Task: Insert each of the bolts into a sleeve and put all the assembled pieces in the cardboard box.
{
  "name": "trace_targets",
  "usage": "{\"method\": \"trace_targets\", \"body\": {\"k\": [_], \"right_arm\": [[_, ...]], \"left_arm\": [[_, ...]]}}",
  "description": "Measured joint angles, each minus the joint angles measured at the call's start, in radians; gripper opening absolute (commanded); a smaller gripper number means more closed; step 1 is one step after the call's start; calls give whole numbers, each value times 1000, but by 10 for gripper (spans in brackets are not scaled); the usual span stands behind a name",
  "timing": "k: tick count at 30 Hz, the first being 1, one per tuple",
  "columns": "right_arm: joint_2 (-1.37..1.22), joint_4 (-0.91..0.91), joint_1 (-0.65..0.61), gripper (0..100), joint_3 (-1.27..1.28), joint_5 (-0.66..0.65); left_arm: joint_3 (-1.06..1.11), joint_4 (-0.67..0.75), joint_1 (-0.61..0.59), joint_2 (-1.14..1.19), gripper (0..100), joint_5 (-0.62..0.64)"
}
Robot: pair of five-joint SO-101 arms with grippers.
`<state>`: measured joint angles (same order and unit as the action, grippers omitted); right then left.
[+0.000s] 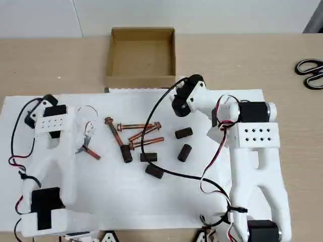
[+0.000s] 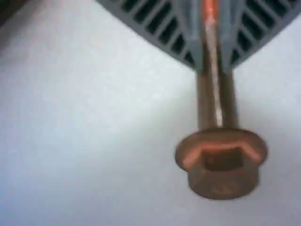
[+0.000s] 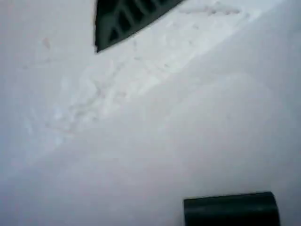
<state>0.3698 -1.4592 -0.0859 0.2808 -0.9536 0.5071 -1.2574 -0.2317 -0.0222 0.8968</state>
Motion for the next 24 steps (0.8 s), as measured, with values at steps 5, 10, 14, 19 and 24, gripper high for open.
{"method": "trace_targets", "body": {"k": [5,10,14,19,24], "right_arm": [[0,0,0,158,0,0],[0,0,-23,158,55,0],[0,0,-31,158,58,0],[0,9,-31,158,58,0],[0,9,-31,201,58,0]], "left_arm": [[20,15,-2,-8,6,5],[23,18,-2,-9,8,5],[23,18,-2,-11,8,-3],[38,26,-2,-12,8,-32],[51,41,0,9,88,-37]]}}
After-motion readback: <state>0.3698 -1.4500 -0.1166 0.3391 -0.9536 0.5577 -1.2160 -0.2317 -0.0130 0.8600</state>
